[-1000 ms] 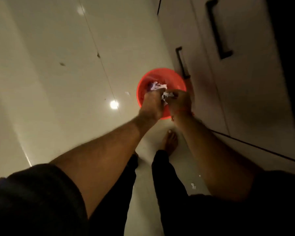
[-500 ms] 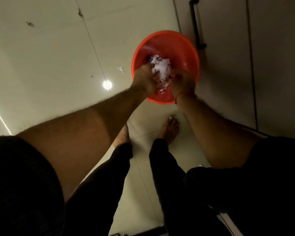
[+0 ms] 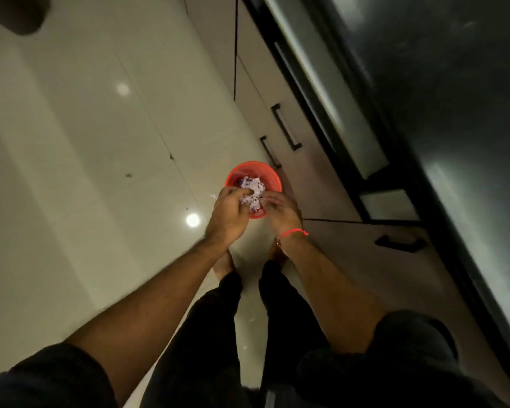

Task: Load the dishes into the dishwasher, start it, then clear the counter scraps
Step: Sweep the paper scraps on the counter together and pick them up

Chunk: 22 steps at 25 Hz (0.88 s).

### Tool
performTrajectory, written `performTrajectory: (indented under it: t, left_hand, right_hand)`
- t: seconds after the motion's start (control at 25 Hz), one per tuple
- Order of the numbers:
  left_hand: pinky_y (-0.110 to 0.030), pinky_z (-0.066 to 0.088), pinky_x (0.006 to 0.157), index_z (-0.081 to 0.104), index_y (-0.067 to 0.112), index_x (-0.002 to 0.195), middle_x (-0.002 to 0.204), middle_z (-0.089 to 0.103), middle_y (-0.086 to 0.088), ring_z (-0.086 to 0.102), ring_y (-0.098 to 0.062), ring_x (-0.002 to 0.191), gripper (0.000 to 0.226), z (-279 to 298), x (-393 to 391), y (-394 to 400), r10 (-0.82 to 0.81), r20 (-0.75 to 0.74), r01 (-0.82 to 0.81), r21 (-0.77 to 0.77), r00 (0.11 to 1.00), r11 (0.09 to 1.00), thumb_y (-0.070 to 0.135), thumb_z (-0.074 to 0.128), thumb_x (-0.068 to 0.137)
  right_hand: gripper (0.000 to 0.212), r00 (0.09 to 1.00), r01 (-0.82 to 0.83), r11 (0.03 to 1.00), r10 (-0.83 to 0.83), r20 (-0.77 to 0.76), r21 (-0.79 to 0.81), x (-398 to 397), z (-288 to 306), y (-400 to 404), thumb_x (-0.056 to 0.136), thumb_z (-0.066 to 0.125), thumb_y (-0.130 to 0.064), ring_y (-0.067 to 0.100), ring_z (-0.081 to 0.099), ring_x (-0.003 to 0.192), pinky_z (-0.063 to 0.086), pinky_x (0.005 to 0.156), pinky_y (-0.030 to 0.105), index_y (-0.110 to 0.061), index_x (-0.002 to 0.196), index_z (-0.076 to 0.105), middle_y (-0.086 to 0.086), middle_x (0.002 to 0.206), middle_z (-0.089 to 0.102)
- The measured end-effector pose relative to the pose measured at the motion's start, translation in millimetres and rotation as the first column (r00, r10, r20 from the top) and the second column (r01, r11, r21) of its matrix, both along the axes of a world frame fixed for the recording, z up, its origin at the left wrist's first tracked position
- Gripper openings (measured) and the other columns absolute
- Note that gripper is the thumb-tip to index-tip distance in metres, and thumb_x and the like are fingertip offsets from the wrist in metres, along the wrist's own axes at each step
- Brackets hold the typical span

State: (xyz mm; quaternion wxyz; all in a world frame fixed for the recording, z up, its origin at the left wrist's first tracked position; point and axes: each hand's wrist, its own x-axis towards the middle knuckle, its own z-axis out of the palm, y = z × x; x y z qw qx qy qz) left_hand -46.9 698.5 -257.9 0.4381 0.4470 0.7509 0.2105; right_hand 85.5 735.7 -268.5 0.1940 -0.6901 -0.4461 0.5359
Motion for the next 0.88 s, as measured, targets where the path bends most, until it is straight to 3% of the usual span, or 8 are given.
performTrajectory:
  t: [0.12,0.24,0.32,0.48,0.64,0.72,0.8,0.88]
  left_hand:
    - [-0.040,0.050,0.103,0.070,0.015,0.124,0.126,0.059,-0.010,0.059,-0.023,0.117,0.029,80,11,-16,-0.054,0.013,0.053,0.092,0.998,0.994,0.013,0.059,0.097]
    - [-0.015,0.045,0.095,0.073,0.016,0.115,0.116,0.065,-0.005,0.060,-0.012,0.105,0.022,146,38,-24,-0.157,0.052,0.139,0.256,0.986,0.957,0.014,0.062,0.096]
    - [-0.012,0.041,0.091,0.073,0.016,0.112,0.112,0.066,-0.001,0.058,-0.007,0.103,0.018,183,65,-24,-0.272,0.049,0.239,0.351,0.961,0.905,0.016,0.061,0.098]
    - [-0.010,0.042,0.085,0.074,0.016,0.103,0.101,0.066,0.005,0.060,-0.002,0.093,0.012,229,127,-19,-0.449,0.069,0.362,0.488,0.891,0.794,0.017,0.063,0.099]
    - [-0.021,0.052,0.082,0.076,0.023,0.094,0.095,0.069,0.010,0.067,-0.008,0.092,0.007,250,191,-21,-0.508,0.186,0.346,0.536,0.841,0.770,0.025,0.069,0.094]
    - [-0.028,0.055,0.081,0.075,0.024,0.090,0.092,0.070,0.009,0.068,-0.012,0.090,0.012,250,225,-29,-0.498,0.222,0.327,0.527,0.838,0.785,0.035,0.070,0.091]
    - [-0.034,0.055,0.080,0.073,0.023,0.090,0.091,0.070,0.009,0.068,-0.013,0.089,0.012,243,258,-42,-0.476,0.243,0.303,0.516,0.845,0.801,0.034,0.069,0.093]
    - [-0.037,0.055,0.081,0.072,0.019,0.093,0.093,0.070,0.009,0.067,-0.014,0.091,0.008,237,293,-59,-0.465,0.230,0.280,0.550,0.855,0.787,0.026,0.067,0.095]
  right_hand:
    - [0.023,0.998,-0.012,0.992,0.020,-0.065,0.125,25,89,-28,0.088,0.059,-0.003,0.023,0.068,0.102,0.053,0.096,0.046,-0.017,0.099,0.073,0.007,0.105,0.074]
    - [0.021,0.993,0.013,0.970,0.015,-0.115,0.244,60,166,-52,0.093,0.060,-0.014,0.018,0.070,0.098,0.056,0.090,0.044,-0.026,0.103,0.074,0.000,0.103,0.074]
    - [0.022,0.985,0.071,0.950,-0.018,-0.174,0.305,87,209,-64,0.096,0.060,-0.017,0.018,0.071,0.093,0.058,0.085,0.041,-0.034,0.102,0.073,-0.001,0.100,0.075]
    - [0.019,0.967,0.234,0.872,-0.161,-0.198,0.430,159,256,-83,0.097,0.060,-0.008,0.024,0.070,0.080,0.058,0.079,0.039,-0.015,0.109,0.072,0.008,0.092,0.074]
    - [0.010,0.912,0.404,0.779,-0.380,-0.152,0.479,252,279,-102,0.092,0.068,-0.017,0.016,0.061,0.063,0.053,0.065,0.032,-0.013,0.085,0.074,0.008,0.068,0.069]
    - [0.027,0.872,0.451,0.724,-0.482,-0.085,0.522,306,279,-116,0.092,0.068,-0.028,0.015,0.056,0.057,0.048,0.059,0.029,-0.015,0.068,0.068,0.008,0.059,0.064]
    - [0.029,0.862,0.437,0.711,-0.507,-0.029,0.551,354,271,-130,0.095,0.065,-0.029,0.012,0.057,0.059,0.048,0.060,0.029,-0.016,0.070,0.067,0.000,0.061,0.064]
    - [0.012,0.904,0.295,0.736,-0.421,0.070,0.609,397,265,-138,0.095,0.065,-0.020,0.010,0.064,0.074,0.053,0.071,0.033,-0.015,0.086,0.073,-0.006,0.079,0.069]
